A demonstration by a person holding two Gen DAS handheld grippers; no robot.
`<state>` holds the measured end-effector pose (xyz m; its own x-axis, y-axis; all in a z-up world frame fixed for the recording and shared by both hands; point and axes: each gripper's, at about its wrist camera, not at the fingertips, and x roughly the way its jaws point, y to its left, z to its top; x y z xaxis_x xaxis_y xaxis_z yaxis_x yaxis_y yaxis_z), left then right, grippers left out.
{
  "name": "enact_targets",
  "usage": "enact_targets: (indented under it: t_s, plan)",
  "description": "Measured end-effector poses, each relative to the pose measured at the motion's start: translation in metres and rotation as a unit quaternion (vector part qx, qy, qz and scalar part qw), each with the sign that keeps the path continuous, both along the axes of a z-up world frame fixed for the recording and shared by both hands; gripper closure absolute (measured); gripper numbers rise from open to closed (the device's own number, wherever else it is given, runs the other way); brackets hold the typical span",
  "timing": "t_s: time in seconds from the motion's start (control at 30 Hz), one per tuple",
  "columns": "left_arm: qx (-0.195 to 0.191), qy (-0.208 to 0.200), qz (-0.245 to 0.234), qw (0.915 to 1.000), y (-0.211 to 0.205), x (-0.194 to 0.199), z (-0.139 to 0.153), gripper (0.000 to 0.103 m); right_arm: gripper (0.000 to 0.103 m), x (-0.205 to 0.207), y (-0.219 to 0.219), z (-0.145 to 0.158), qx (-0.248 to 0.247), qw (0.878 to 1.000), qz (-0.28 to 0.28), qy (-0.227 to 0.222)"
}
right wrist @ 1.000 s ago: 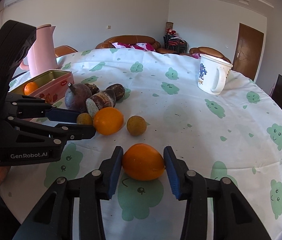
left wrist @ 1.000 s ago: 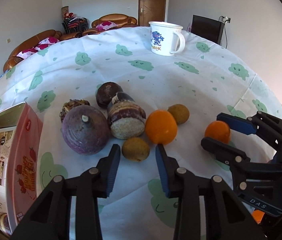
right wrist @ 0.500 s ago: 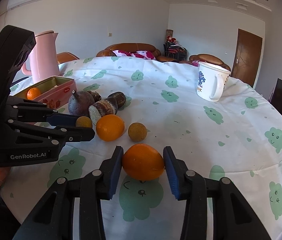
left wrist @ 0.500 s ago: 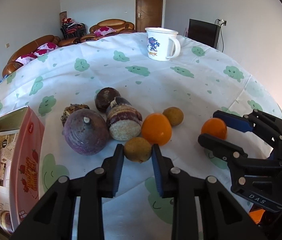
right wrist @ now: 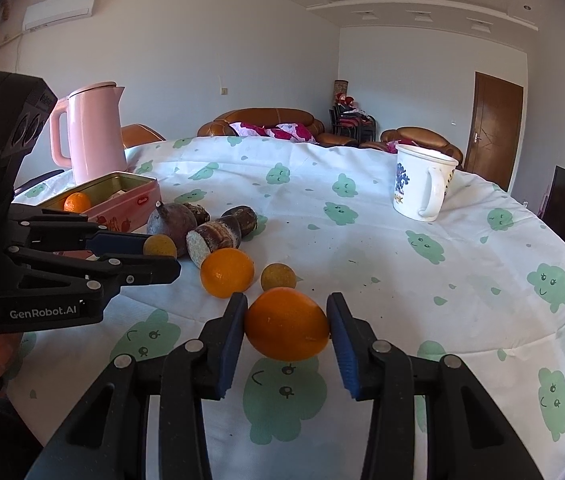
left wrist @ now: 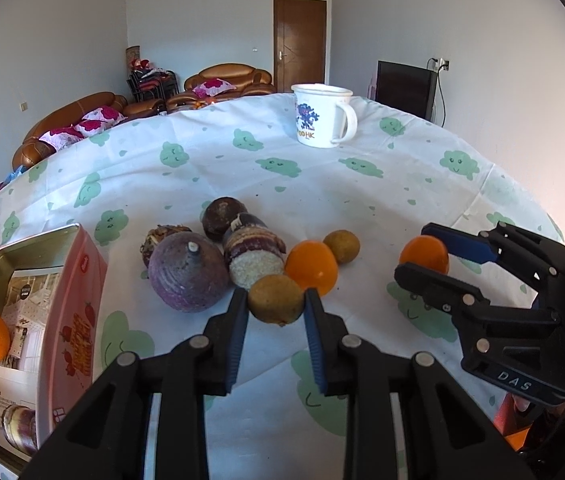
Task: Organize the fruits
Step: 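Close the left tool on the brown kiwi-like fruit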
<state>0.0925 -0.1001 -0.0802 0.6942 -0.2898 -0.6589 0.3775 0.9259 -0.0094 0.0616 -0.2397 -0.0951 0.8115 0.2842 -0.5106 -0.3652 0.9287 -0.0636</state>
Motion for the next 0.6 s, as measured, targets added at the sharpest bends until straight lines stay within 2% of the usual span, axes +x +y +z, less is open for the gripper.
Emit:
enact_targets:
  t_s: [0.6]
  plan:
    - [-0.011, -0.049, 0.022, 0.9985, 0.012, -0.017, 0.007, 0.074, 0.060, -0.009, -0.004, 0.002, 0.011, 0.999, 0.005, -0.032]
